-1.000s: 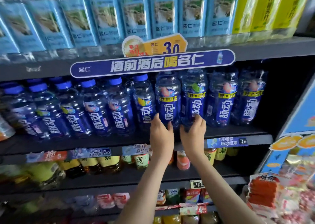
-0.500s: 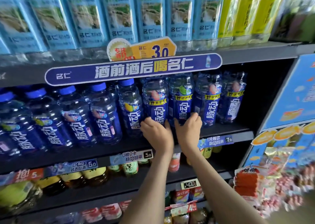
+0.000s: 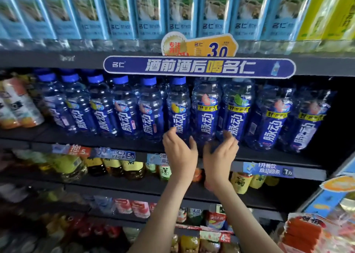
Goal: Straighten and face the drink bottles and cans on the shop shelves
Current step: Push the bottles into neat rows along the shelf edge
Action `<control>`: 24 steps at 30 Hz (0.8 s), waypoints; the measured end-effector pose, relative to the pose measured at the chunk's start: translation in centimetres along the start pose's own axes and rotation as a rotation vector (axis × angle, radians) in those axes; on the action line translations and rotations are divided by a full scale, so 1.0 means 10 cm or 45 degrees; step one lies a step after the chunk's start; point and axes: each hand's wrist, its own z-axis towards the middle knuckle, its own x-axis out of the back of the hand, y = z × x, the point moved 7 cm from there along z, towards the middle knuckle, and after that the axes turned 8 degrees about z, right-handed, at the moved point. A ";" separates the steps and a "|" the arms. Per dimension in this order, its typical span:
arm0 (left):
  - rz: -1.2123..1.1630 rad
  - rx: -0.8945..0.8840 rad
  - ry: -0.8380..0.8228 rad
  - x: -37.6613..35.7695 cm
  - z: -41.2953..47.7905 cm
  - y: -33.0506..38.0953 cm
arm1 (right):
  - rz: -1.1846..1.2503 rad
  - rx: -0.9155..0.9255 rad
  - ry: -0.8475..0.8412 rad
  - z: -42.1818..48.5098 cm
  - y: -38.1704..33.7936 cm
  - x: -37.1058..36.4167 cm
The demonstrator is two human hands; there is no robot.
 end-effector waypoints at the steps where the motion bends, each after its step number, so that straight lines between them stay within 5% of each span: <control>1: 0.014 0.006 0.028 0.10 0.01 -0.07 | 0.045 0.028 -0.045 -0.06 -0.08 -0.07; 13: 0.253 0.190 0.085 1.20 0.43 -1.10 | 0.280 0.054 -0.446 -0.65 -0.92 -1.05; 24: 0.104 0.037 -0.186 1.08 0.99 -1.43 | 0.012 -0.273 -0.311 -0.70 -0.92 -1.43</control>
